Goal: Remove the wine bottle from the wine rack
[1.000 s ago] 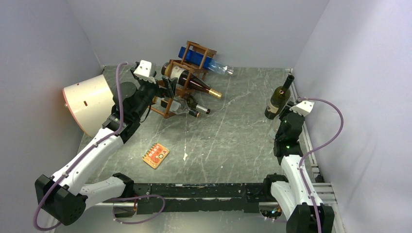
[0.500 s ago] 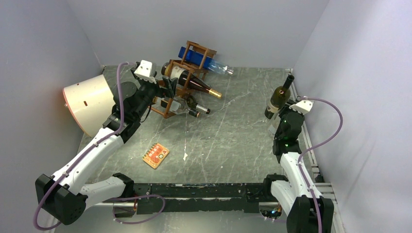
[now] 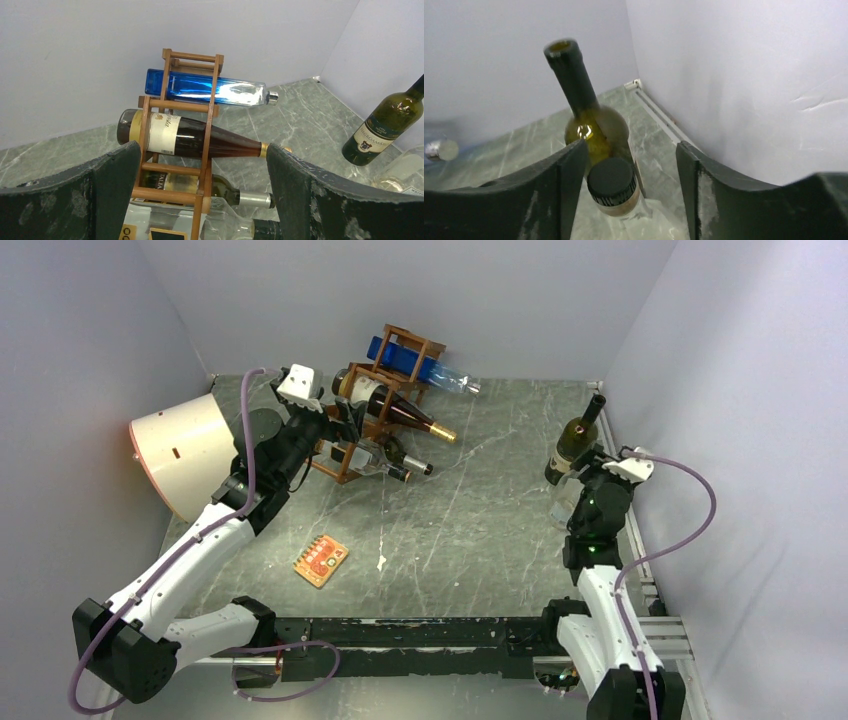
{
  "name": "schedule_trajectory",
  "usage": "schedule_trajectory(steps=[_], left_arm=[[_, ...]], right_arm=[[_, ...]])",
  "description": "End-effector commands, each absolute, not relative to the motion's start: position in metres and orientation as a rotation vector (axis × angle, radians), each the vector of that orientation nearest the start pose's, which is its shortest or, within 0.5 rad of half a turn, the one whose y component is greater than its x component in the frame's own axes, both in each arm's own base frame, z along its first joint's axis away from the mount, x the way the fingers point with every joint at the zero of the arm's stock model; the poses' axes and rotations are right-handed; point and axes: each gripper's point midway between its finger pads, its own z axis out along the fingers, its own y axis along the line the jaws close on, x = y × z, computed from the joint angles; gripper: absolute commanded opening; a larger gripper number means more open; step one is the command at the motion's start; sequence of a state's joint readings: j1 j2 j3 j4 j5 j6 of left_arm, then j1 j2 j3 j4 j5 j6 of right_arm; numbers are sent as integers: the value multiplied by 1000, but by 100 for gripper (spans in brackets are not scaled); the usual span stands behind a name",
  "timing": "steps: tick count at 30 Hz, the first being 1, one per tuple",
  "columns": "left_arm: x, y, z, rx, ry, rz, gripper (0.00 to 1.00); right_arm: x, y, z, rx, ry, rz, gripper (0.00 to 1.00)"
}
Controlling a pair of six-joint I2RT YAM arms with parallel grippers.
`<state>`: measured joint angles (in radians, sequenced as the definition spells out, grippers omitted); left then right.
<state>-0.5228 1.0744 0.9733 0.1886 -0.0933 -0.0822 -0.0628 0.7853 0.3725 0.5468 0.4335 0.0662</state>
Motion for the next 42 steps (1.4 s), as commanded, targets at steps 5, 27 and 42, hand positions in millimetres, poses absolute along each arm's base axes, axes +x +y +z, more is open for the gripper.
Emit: schedule_trajectory(steps=[5,27,42], left_arm=[[341,-192,388,268,1414,-462,99],[336,-169,399,194,1374,-380,99],[343,-170,390,198,1396,-355,99]], right_arm=[[295,-97,329,536,1292,-275,84],[320,128,373,-226,1581,649,96],[327,320,205,-503,2068,999,97]])
